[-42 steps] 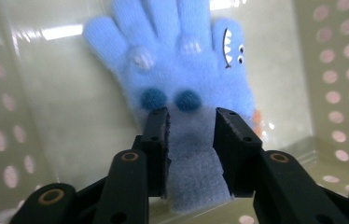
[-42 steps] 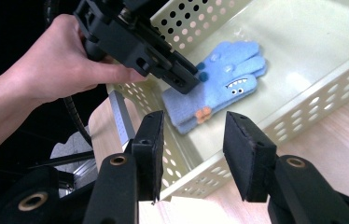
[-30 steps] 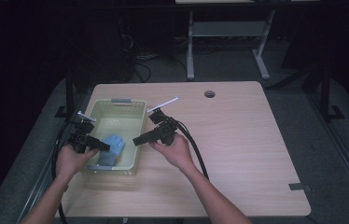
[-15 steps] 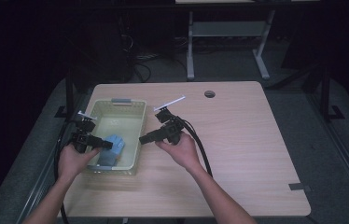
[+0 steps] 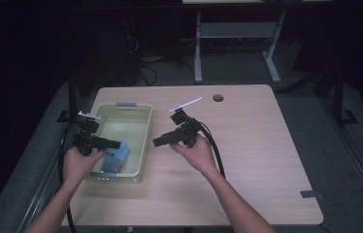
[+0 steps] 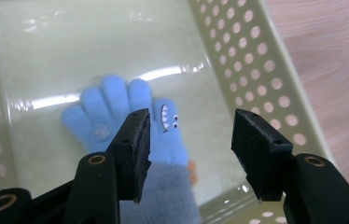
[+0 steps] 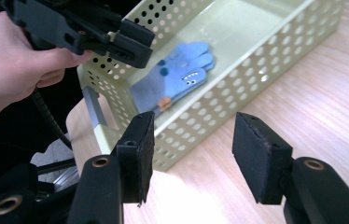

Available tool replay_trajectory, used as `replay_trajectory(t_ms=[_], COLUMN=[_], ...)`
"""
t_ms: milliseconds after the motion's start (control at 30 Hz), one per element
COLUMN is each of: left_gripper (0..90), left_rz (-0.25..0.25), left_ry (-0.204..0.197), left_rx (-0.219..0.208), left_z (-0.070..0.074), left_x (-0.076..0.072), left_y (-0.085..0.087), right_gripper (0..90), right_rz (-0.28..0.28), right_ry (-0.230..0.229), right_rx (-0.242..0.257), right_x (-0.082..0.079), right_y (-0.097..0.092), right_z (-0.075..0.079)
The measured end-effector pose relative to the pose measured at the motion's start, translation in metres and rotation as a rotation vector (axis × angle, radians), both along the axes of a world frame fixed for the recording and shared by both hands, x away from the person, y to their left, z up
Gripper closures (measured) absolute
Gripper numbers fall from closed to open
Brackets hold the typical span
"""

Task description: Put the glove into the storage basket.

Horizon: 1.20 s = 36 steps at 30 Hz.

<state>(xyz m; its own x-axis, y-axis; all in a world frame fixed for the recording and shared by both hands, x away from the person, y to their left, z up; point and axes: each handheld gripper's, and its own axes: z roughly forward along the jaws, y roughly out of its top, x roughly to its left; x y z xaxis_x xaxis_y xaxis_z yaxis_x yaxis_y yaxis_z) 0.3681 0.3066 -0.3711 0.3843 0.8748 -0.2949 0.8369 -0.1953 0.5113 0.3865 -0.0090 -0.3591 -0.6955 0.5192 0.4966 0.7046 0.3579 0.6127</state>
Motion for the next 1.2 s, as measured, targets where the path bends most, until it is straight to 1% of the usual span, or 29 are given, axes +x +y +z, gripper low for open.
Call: replay_trajectory(t_ms=[67, 100, 267, 333, 367, 400, 433, 467, 500, 533, 567, 600, 633, 667, 733, 767, 800, 833, 867, 933, 967, 1000, 1067, 1100, 1133, 1200], left_gripper=[45.1, 45.0, 44.7, 44.3, 44.2, 44.0, 43.5, 43.4, 43.2, 42.9, 42.2, 41.8, 41.5, 40.9, 40.9, 40.9, 40.9, 40.9, 40.8, 40.7, 40.7, 40.7, 40.6, 40.5, 40.5, 40.4], left_rz=[-0.005, -0.015, -0.012, -0.016, -0.019, -0.019, -0.024, -0.024, -0.032, -0.038, -0.043, -0.054, -0.054, -0.062, -0.067, -0.077, -0.077, -0.086, -0.092, -0.098, -0.098, -0.107, -0.112, -0.122, -0.130, -0.134], left_ry=[-0.009, -0.011, -0.023, -0.026, -0.031, -0.031, -0.030, -0.030, -0.034, -0.037, -0.038, -0.039, -0.039, -0.043, -0.043, -0.050, -0.050, -0.052, -0.054, -0.063, -0.063, -0.072, -0.072, -0.070, -0.072, -0.075], left_rx=[-0.017, -0.021, -0.045, -0.046, -0.046, -0.046, -0.045, -0.045, -0.043, -0.044, -0.057, -0.062, -0.062, -0.054, -0.057, -0.057, -0.057, -0.063, -0.065, -0.075, -0.075, -0.073, -0.069, -0.072, -0.069, -0.074], left_z=[0.002, 0.003, 0.009, 0.011, 0.013, 0.013, 0.015, 0.015, 0.017, 0.017, 0.017, 0.018, 0.018, 0.018, 0.019, 0.020, 0.020, 0.022, 0.023, 0.024, 0.024, 0.024, 0.024, 0.023, 0.023, 0.023], left_x=[-0.001, -0.001, -0.005, -0.005, -0.007, -0.007, -0.009, -0.009, -0.010, -0.010, -0.011, -0.011, -0.011, -0.011, -0.011, -0.012, -0.012, -0.012, -0.012, -0.013, -0.013, -0.013, -0.013, -0.014, -0.014, -0.014], left_y=[-0.002, -0.002, -0.008, -0.009, -0.013, -0.013, -0.015, -0.015, -0.019, -0.020, -0.023, -0.025, -0.025, -0.030, -0.032, -0.038, -0.038, -0.043, -0.046, -0.051, -0.051, -0.056, -0.059, -0.065, -0.067, -0.072], right_gripper=[47.7, 47.6, 46.9, 46.1, 43.8, 43.8, 43.5, 43.5, 42.9, 42.5, 41.7, 41.6, 41.6, 41.6, 41.6, 41.5, 41.5, 41.2, 41.2, 40.9, 40.9, 40.8, 40.5, 40.5, 40.5, 40.4], right_rz=[-0.005, -0.007, -0.026, -0.030, -0.041, -0.041, -0.045, -0.045, -0.050, -0.048, -0.055, -0.059, -0.059, -0.066, -0.067, -0.070, -0.070, -0.076, -0.083, -0.086, -0.086, -0.093, -0.101, -0.100, -0.105, -0.106], right_ry=[-0.007, -0.003, -0.006, -0.007, -0.004, -0.004, -0.004, -0.004, -0.006, -0.010, -0.003, -0.004, -0.004, -0.004, -0.006, -0.011, -0.011, -0.017, -0.009, -0.017, -0.017, -0.020, -0.017, -0.022, -0.018, -0.020], right_rx=[0.003, 0.007, 0.020, 0.023, 0.030, 0.030, 0.028, 0.028, 0.036, 0.034, 0.033, 0.035, 0.035, 0.042, 0.041, 0.044, 0.044, 0.049, 0.050, 0.053, 0.053, 0.060, 0.059, 0.061, 0.061, 0.058], right_x=[0.001, 0.001, 0.000, -0.001, -0.002, -0.002, -0.004, -0.004, -0.005, -0.005, -0.006, -0.006, -0.006, -0.008, -0.009, -0.011, -0.011, -0.012, -0.013, -0.014, -0.014, -0.016, -0.018, -0.019, -0.020, -0.021], right_y=[-0.005, -0.007, -0.022, -0.025, -0.031, -0.031, -0.038, -0.038, -0.045, -0.048, -0.051, -0.054, -0.054, -0.060, -0.061, -0.067, -0.067, -0.072, -0.073, -0.079, -0.079, -0.084, -0.088, -0.091, -0.093, -0.097], right_z=[0.000, 0.000, 0.001, 0.001, 0.000, 0.000, 0.001, 0.001, 0.001, 0.000, 0.000, 0.000, 0.000, 0.000, 0.000, 0.000, 0.000, 0.000, 0.001, 0.001, 0.001, 0.000, -0.001, -0.002, -0.002, -0.002])
